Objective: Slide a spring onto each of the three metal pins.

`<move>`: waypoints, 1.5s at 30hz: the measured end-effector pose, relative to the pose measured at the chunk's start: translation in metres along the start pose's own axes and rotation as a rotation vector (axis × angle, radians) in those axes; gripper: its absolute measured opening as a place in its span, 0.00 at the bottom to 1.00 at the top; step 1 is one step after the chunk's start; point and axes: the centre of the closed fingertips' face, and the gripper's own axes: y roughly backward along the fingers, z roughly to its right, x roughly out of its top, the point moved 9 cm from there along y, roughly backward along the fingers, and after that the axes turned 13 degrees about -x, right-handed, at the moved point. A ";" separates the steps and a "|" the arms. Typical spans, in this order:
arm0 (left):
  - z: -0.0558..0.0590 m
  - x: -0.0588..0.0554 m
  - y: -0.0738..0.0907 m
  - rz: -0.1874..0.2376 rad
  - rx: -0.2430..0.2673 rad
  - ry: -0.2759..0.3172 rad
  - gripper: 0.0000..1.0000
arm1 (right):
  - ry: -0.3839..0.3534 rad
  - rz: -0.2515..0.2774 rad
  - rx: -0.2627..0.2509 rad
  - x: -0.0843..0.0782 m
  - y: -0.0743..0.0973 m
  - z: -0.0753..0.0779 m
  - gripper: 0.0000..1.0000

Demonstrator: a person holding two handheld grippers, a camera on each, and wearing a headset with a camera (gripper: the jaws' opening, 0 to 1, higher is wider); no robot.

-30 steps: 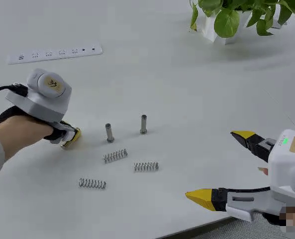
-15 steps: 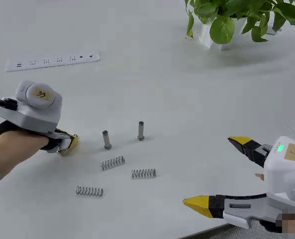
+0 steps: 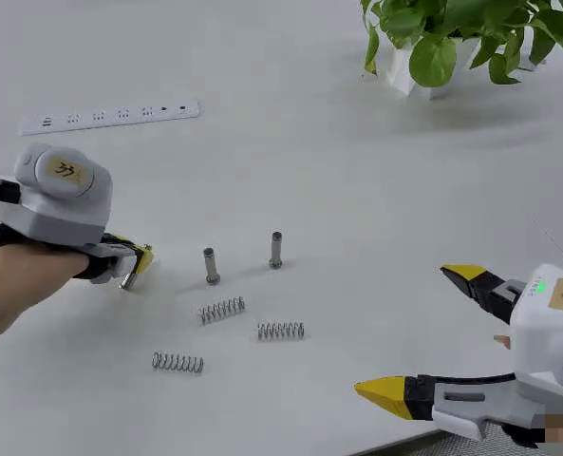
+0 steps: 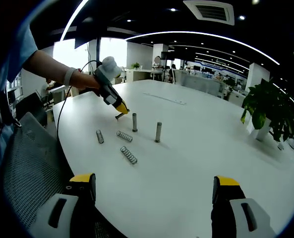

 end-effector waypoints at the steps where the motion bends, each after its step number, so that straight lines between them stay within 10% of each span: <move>1: 0.000 0.000 0.001 0.004 0.000 -0.001 0.04 | 0.002 -0.001 0.000 0.000 0.000 0.000 0.98; 45: 0.020 -0.028 0.029 0.091 -0.003 -0.049 0.05 | 0.058 -0.030 0.030 -0.004 0.001 -0.008 0.99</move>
